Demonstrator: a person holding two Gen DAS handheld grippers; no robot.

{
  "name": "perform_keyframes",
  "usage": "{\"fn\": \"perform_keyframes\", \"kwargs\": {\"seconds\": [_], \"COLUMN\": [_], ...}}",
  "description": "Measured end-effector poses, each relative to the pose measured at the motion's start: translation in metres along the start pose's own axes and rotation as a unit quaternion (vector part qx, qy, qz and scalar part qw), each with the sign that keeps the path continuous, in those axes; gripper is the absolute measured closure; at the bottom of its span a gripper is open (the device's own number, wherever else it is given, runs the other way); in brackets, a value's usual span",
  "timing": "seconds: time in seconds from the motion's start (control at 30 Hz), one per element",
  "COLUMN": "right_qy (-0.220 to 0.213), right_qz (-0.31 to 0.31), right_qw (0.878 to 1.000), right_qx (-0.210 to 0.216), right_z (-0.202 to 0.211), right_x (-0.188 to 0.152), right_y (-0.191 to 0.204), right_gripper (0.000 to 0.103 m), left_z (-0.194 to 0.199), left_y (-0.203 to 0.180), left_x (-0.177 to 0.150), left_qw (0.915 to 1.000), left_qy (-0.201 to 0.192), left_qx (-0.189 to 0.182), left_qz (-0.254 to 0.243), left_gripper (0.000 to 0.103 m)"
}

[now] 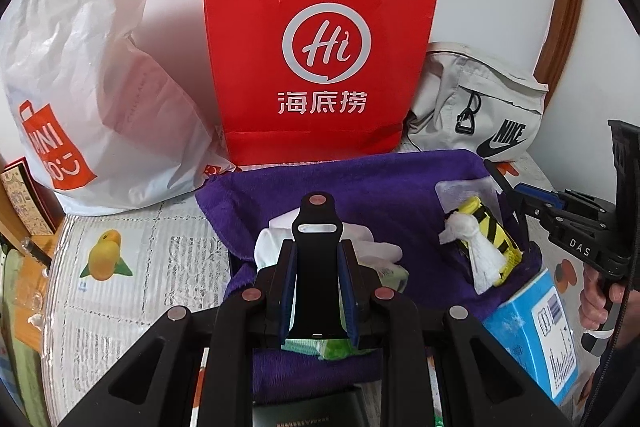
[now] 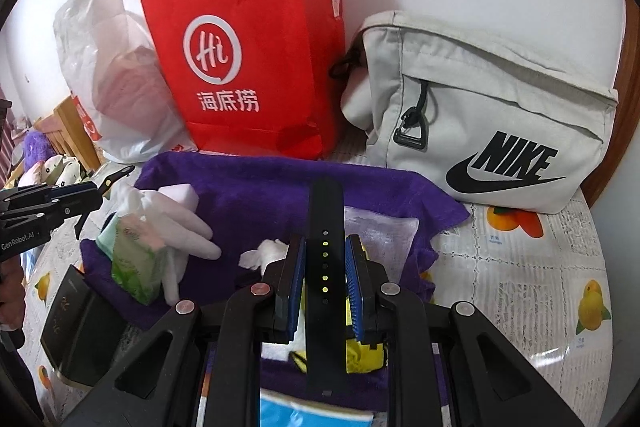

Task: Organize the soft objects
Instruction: 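Carry both black strap pieces toward the purple towel with both grippers, then open both grippers to drop the strap pieces onto the towel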

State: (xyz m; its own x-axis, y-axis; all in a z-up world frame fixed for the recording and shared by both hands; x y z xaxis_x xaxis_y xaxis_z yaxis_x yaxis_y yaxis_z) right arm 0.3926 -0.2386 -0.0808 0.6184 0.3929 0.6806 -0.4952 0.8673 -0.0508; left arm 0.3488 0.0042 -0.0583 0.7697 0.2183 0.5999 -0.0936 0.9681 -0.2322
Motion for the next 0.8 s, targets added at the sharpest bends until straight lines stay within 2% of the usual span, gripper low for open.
{"fn": "perform_keyframes", "kwargs": {"seconds": [0.53,0.8], "right_qy": [0.037,0.056], "right_qz": [-0.011,-0.019], "right_qw": [0.999,0.998], "right_qx": [-0.002,0.011], "right_z": [-0.035,-0.048], "right_x": [-0.008,-0.013], "right_y": [-0.018,-0.021], "right_gripper": [0.083,0.083], "left_z": [-0.04,-0.048], "left_y": [0.008,0.01], "left_x": [0.004,-0.002], "left_qw": [0.9995,0.9991], "left_qy": [0.027,0.039], "left_qx": [0.001,0.003], "left_qz": [0.017,0.019], "left_gripper": [0.083,0.082]}}
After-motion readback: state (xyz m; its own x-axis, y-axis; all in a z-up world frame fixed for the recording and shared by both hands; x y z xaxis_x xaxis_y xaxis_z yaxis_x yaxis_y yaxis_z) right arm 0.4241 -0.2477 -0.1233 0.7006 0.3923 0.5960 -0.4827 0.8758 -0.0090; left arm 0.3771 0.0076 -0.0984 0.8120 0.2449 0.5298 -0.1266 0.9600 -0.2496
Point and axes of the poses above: each gripper's, at about its wrist camera, not at the fingertips, and z roughly against the way its jaws point, y to its left, x to its top, the point moved 3 cm from there along -z, roughly the way its jaws point, and after that the axes turned 14 degrees about z, right-handed, at the moved point
